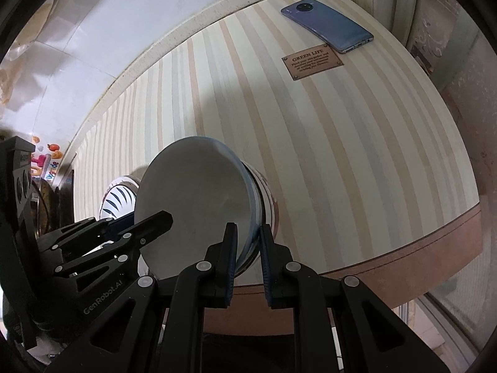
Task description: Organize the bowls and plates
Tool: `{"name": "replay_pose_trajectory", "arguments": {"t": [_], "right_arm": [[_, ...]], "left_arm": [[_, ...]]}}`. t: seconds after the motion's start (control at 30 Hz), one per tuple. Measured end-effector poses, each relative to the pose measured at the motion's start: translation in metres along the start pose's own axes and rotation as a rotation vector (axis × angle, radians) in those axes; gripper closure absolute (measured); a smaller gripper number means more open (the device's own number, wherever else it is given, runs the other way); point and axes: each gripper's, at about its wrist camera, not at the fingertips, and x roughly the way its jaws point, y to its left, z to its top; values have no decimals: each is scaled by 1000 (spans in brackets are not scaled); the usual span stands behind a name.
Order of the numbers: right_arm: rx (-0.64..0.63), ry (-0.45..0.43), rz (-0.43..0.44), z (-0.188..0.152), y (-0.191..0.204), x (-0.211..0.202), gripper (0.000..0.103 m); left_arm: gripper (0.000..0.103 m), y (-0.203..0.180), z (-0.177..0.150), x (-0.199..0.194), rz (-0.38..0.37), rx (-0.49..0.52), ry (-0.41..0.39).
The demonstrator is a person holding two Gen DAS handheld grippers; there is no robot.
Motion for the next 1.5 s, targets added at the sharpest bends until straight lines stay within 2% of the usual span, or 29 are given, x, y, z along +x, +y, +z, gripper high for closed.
{"name": "replay_pose_trajectory", "arguments": {"t": [0.27,0.4,0.47,0.53,0.57,0.6,0.67,0.7,0.83,0.87,0.9,0.93,1.0,1.3,1.5], "right_arm": [[14,9,-7,1,0,0,86],[13,2,-28,-1,3,-7,86],[6,-16,-46,-6,9,-19,78],[-5,-39,-62,-12,14,-31,54],[-13,-61,-74,-16,18,-41,45],[-18,-79,-82,-19,22,-50,42],[-20,-107,-86,-25,26,-65,26],[-16,-121,-87,-29,28,-74,23],[-8,-168,-94,-44,34,-106,15],[-6,-181,-100,-48,36,-113,13],[-8,-191,-105,-50,36,-119,13],[-11,-204,-117,-53,38,-126,12],[-18,-233,-141,-61,42,-141,11],[-26,-298,-149,-85,51,-188,8],[-29,-312,-133,-89,52,-198,8]], "left_arm": [[86,3,-2,0,-4,-3,8],[86,3,-5,-14,1,3,-6],[85,3,-7,-29,1,5,-23],[85,3,-10,-45,-1,12,-44],[85,3,-12,-57,-1,15,-61],[85,4,-13,-66,-4,19,-76],[80,4,-17,-85,-5,28,-109],[73,5,-19,-95,-9,29,-125],[72,9,-29,-124,-32,29,-167],[71,9,-30,-128,-34,28,-174],[63,9,-32,-134,-37,29,-182],[45,9,-33,-138,-42,28,-187],[21,7,-36,-148,-50,31,-209],[19,3,-51,-176,-68,18,-263],[19,1,-52,-186,-67,6,-288]]}}
